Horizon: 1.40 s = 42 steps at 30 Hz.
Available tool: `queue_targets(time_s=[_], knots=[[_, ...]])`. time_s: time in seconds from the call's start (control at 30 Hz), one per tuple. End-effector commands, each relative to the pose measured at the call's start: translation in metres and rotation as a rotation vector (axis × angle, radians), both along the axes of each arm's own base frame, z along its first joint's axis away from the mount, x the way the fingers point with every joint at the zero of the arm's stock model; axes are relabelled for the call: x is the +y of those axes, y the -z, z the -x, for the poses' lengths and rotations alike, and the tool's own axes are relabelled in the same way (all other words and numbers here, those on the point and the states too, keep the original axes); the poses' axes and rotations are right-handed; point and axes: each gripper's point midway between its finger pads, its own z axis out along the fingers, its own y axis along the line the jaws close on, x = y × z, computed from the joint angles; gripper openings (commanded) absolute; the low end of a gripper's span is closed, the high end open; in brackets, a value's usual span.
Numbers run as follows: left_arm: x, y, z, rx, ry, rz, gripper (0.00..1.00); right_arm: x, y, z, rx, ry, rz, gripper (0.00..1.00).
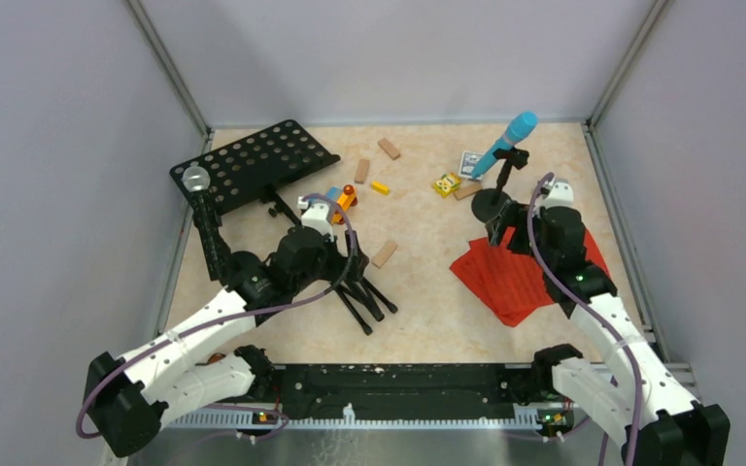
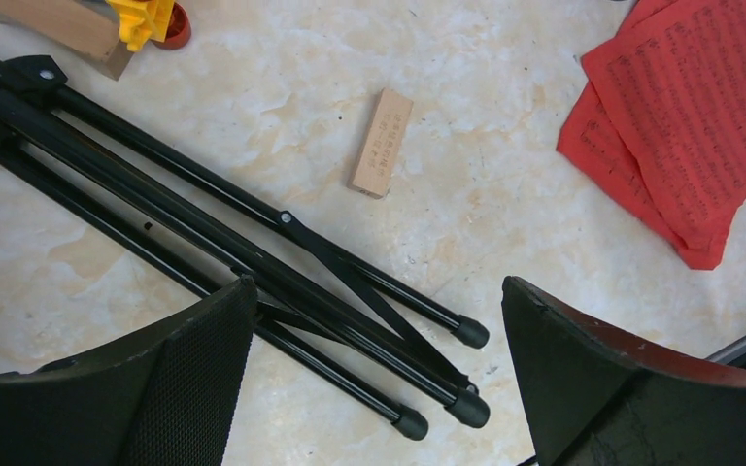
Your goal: Pack up the instrument practice props
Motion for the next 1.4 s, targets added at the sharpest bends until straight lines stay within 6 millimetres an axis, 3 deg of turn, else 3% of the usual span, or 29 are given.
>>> queue_targets(time_s=[0.0,0.2,0.37,0.47,0.73,0.87,1.17,1.27,1.37], knots=[[0.009,-0.010,-0.003,-0.100,0.029,-0.048,0.99,-0.010,-0.042,-0.038,-0.304,0.053,0.031,0.78],[0.006,-0.028,0.003,-0.157,0.076,-0.004,0.99,0.019,-0.046,-0.046,-0.390,-0.121,0.025,0.75],[0.012,-0.021,0.001,-0.136,0.031,-0.015,0.99,0.012,-0.035,-0.055,-0.391,-0.101,0.092,0.76],[0.009,-0.017,0.003,-0.115,0.042,-0.009,0.99,-0.008,-0.026,-0.069,-0.373,0.027,0.125,0.76],[0.011,-0.016,0.010,-0.082,0.046,-0.011,0.99,-0.025,0.002,-0.127,-0.372,0.062,0.182,0.73],[0.016,-0.019,0.013,-0.091,0.037,-0.010,0.99,-0.035,-0.002,-0.152,-0.424,0.085,0.168,0.72],[0.024,-0.018,0.017,-0.091,0.025,-0.023,0.99,-0.029,-0.001,-0.186,-0.505,0.055,0.150,0.71],[0.025,-0.019,0.018,-0.092,0.022,-0.023,0.99,-0.031,0.002,-0.198,-0.512,0.075,0.155,0.65],[0.025,-0.020,0.017,-0.093,0.018,-0.017,0.99,-0.032,0.005,-0.208,-0.534,0.085,0.160,0.51]])
